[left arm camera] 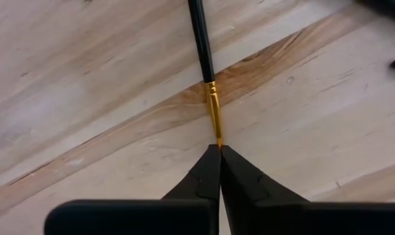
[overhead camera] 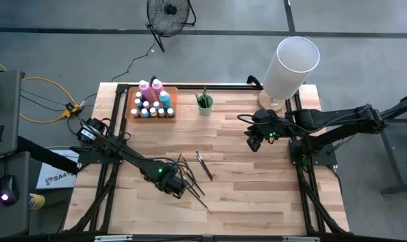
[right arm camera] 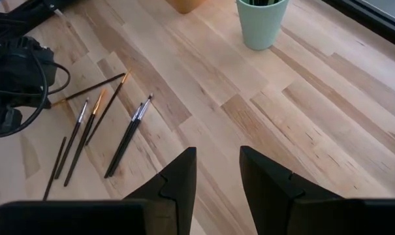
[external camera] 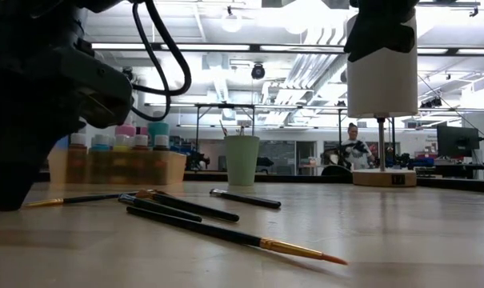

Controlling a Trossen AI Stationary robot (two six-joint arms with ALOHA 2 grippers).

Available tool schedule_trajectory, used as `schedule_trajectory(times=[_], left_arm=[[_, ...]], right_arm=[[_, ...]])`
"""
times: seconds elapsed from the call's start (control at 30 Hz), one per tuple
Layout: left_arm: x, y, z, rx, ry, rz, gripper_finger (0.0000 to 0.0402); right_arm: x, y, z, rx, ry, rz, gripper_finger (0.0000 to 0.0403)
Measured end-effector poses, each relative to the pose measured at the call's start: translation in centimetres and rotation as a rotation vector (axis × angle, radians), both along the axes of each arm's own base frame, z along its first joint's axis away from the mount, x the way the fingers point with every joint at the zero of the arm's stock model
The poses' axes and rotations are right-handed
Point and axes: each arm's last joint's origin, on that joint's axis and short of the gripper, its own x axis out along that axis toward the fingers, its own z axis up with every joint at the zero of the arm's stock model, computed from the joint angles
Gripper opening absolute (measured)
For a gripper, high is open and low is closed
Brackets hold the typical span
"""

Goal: Pick & Place Paint Supplies
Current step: Put the black paint brush into the green cup

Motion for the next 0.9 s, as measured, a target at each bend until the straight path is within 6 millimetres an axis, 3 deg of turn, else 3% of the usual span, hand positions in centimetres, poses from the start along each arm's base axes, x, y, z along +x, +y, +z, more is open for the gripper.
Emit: schedule_trajectory(times=[0.27,0.9], left_arm=[[-0.1,0.1,0.3,0.020,-0.020,-0.034,0.0000],[-1.6,1.0,6.0,-0.020,-0.175,-0.067,0.0000]], right_arm=[[0.0,0.0,0.0,0.003,0.000,0.002,0.0111],[0.1,0.1,0.1,-0.014,0.004,0.057,0.0111]])
